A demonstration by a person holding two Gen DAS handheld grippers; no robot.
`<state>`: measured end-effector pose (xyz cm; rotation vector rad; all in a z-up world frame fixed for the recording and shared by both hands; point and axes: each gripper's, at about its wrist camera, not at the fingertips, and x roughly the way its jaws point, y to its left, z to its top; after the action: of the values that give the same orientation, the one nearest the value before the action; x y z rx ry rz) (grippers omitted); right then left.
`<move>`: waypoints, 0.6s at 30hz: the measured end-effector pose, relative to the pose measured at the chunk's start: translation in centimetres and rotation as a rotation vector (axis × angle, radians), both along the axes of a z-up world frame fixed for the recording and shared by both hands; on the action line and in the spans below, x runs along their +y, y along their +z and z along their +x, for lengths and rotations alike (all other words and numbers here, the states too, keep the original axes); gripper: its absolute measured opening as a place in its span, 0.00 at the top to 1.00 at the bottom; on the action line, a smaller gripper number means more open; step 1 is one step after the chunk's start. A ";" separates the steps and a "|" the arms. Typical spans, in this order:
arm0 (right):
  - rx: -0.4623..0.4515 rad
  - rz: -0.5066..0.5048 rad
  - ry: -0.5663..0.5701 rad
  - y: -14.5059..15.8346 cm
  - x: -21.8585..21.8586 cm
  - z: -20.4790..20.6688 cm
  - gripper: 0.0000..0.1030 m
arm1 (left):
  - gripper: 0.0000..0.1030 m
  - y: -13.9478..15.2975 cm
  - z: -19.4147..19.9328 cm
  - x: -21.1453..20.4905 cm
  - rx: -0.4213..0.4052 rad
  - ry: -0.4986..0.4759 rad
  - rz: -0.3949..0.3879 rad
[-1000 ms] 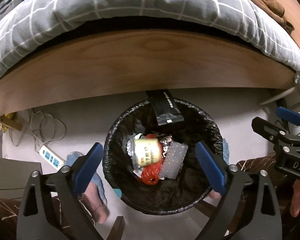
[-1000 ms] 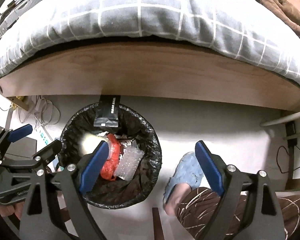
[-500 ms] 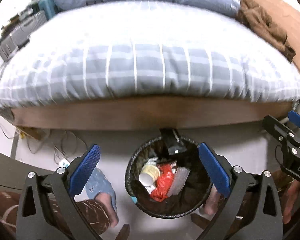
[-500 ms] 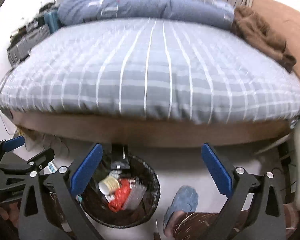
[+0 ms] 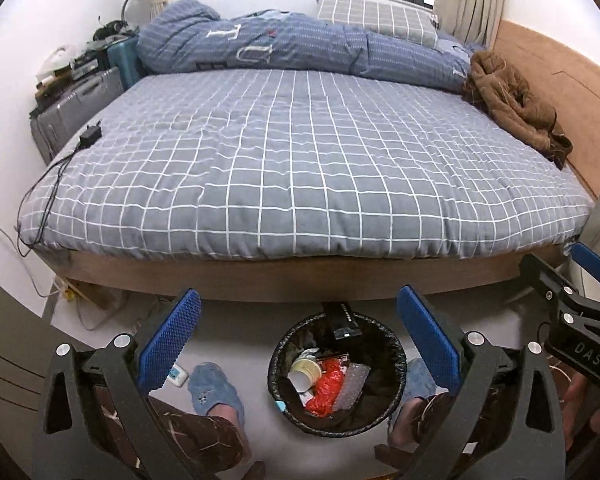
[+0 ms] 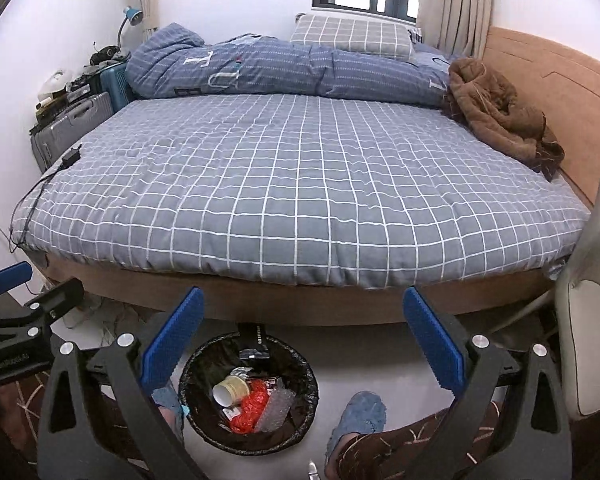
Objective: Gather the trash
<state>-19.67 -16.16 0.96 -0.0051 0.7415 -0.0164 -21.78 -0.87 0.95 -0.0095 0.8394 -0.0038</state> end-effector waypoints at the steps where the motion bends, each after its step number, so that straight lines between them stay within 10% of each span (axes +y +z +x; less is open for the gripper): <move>1: -0.002 0.002 0.000 0.1 0.0 -0.2 0.07 | 0.06 0.1 -0.3 0.1 0.000 0.000 0.002; 18: 0.003 0.009 -0.004 0.4 0.5 -0.7 0.07 | 0.06 0.6 -1.0 0.3 -0.022 -0.003 0.007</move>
<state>-20.38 -15.67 1.37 0.0053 0.7446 -0.0173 -22.77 -0.56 1.54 -0.0018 0.8179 -0.0044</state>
